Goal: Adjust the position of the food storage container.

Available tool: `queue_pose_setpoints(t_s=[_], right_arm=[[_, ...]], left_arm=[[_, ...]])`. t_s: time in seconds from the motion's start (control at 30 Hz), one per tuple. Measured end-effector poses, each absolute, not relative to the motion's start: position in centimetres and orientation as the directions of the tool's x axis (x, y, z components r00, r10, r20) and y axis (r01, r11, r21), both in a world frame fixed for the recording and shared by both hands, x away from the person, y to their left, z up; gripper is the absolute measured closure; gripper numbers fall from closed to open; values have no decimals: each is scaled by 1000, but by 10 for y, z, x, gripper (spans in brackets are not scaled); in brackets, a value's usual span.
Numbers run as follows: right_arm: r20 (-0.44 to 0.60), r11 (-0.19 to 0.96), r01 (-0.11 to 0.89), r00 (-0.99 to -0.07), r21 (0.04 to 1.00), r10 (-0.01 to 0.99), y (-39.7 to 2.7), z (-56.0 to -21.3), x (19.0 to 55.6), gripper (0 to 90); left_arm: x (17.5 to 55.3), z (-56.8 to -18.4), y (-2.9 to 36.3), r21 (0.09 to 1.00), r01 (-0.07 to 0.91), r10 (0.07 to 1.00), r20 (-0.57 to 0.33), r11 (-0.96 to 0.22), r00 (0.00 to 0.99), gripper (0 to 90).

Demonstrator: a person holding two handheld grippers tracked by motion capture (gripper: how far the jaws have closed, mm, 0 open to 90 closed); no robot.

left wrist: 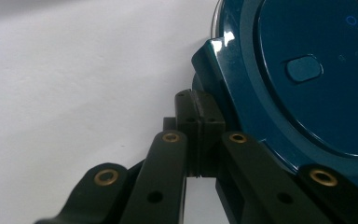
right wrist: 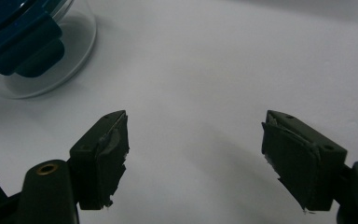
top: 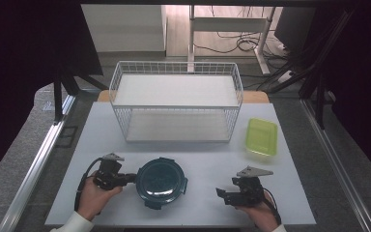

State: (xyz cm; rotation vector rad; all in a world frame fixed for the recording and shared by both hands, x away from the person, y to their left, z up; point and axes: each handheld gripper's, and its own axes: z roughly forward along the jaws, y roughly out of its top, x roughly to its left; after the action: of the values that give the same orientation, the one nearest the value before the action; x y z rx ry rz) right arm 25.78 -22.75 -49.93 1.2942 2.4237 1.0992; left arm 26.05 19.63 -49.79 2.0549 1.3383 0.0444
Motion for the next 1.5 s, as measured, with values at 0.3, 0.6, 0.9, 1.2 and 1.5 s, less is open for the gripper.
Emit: queue_pose_setpoints(t_s=[0.3, 0.6, 0.9, 1.2, 1.5], right_arm=[[176, 335, 647, -593, 685, 786, -230, -499, 258, 227], [176, 332, 647, -590, 686, 788, -230, -499, 258, 227], [182, 318, 647, -584, 693, 791, -232, -498, 259, 227], [178, 310, 623, -595, 718, 784, -233, -495, 257, 228], [178, 312, 594, -622, 741, 762, -235, -491, 254, 227]], left_arm=[[256, -498, 184, 547, 797, 806, -333, -258, 489, 900], [254, -497, 166, 554, 788, 792, -339, -269, 508, 900], [253, -498, 154, 553, 785, 771, -359, -278, 526, 900], [255, -501, 154, 571, 766, 738, -374, -295, 562, 900], [250, -495, 175, 667, 713, 774, -327, -217, 542, 804]])
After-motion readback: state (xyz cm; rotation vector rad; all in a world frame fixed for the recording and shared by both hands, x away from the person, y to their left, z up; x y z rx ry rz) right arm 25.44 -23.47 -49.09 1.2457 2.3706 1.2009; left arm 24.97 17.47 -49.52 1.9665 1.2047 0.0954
